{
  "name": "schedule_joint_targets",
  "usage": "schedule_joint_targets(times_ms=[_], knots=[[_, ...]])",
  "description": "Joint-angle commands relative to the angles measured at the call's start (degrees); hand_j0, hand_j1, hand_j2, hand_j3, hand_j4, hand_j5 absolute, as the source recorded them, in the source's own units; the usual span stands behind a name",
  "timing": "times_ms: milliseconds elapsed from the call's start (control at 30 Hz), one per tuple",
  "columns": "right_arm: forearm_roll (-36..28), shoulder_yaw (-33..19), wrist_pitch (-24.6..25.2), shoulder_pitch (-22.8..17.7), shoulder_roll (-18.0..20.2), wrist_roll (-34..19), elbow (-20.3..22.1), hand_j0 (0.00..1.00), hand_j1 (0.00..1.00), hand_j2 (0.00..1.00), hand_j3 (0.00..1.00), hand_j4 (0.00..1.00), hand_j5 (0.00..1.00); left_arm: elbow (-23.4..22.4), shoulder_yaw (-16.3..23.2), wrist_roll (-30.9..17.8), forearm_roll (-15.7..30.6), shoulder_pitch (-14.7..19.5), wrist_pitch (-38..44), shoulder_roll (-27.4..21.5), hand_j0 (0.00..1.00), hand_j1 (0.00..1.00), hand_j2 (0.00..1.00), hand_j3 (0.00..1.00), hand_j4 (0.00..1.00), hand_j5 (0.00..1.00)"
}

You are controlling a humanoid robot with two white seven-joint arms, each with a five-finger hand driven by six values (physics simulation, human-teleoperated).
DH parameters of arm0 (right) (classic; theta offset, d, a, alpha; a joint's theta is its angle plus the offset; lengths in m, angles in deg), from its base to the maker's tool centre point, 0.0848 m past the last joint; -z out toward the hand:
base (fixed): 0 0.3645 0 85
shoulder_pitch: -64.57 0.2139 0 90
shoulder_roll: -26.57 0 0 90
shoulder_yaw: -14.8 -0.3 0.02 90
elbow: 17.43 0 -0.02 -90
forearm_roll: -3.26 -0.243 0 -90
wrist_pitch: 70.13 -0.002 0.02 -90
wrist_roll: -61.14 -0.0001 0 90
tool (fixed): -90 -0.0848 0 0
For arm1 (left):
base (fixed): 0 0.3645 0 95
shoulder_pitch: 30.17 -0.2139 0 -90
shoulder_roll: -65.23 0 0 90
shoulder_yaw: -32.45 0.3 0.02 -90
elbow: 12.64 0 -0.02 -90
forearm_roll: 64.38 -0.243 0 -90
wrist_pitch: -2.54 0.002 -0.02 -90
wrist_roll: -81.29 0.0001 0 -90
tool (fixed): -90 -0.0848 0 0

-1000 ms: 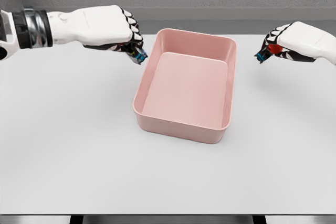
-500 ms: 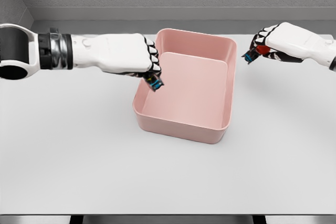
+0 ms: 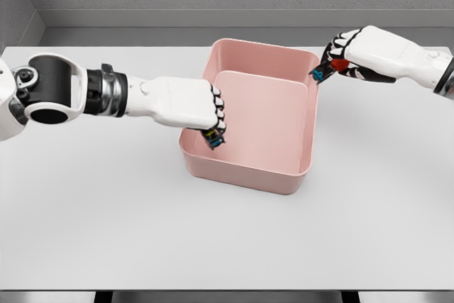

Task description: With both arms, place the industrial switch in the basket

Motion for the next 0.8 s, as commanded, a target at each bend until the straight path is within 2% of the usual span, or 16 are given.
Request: schedule_joint_targets(times_ms=[0, 133, 233, 267, 400, 433, 467, 633, 700, 767], knots=[[-0.9, 0.0, 0.0, 0.0, -0.3, 0.0, 0.5, 0.42, 0.42, 0.42, 0.42, 0.42, 0.42, 0.0, 0.4, 0.0, 0.0, 0.0, -0.4, -0.1, 0.50, 0.50, 0.50, 0.50, 0.50, 0.50], [-0.9, 0.1, 0.0, 0.0, -1.0, 0.0, 0.7, 0.42, 0.42, 0.42, 0.42, 0.42, 0.42, 0.1, 0.4, 0.0, 0.1, -0.1, -0.4, 0.0, 0.67, 0.67, 0.67, 0.67, 0.67, 0.67], [-0.8, 0.2, 0.0, 0.0, -2.0, 0.0, 2.5, 0.42, 0.42, 0.42, 0.42, 0.42, 0.42, 0.1, 0.5, 0.0, 0.1, -0.7, -0.5, 0.0, 0.70, 0.70, 0.70, 0.70, 0.70, 0.70], [-0.8, 1.2, 0.0, 0.0, -2.7, -0.2, 2.5, 0.42, 0.42, 0.42, 0.42, 0.42, 0.42, 0.0, 0.5, 0.0, 0.1, -0.7, -0.5, -0.1, 0.74, 0.74, 0.74, 0.74, 0.74, 0.74], [-0.8, 2.9, 0.0, 0.0, -4.0, -0.5, 2.7, 0.42, 0.42, 0.42, 0.42, 0.42, 0.42, 0.0, 0.4, 0.0, 0.1, -0.7, -0.4, -0.1, 0.77, 0.77, 0.77, 0.77, 0.77, 0.77], [-0.7, 3.3, 0.0, 0.0, -4.1, -0.6, 2.9, 0.42, 0.42, 0.42, 0.42, 0.42, 0.42, 0.0, 0.4, 0.0, 0.1, -0.8, -0.4, -0.1, 0.89, 0.89, 0.89, 0.89, 0.89, 0.89], [-0.7, 4.1, 0.0, 0.0, -4.2, -0.6, 3.4, 0.42, 0.42, 0.42, 0.42, 0.42, 0.42, 0.0, 0.5, 0.0, 0.2, -0.8, -0.4, -0.1, 0.92, 0.92, 0.92, 0.92, 0.92, 0.92], [-0.3, 6.6, 0.0, 0.0, -5.2, -0.7, 3.6, 0.42, 0.42, 0.42, 0.42, 0.42, 0.42, 0.0, 0.9, 0.1, 0.2, -0.7, -0.3, -0.1, 0.96, 0.96, 0.96, 0.96, 0.96, 0.96], [-0.2, 6.7, 0.0, 0.0, -5.1, -0.7, 3.6, 0.42, 0.42, 0.42, 0.42, 0.42, 0.42, 0.1, 0.4, 0.3, 0.4, -0.2, -0.4, -0.1, 1.00, 1.00, 1.00, 1.00, 1.00, 1.00], [-0.2, 6.6, 0.0, 0.0, -5.1, -0.7, 3.5, 0.43, 0.43, 0.43, 0.43, 0.43, 0.43, 0.4, -1.4, 0.6, 1.3, 0.6, -1.2, -0.9, 1.00, 1.00, 1.00, 1.00, 1.00, 1.00]])
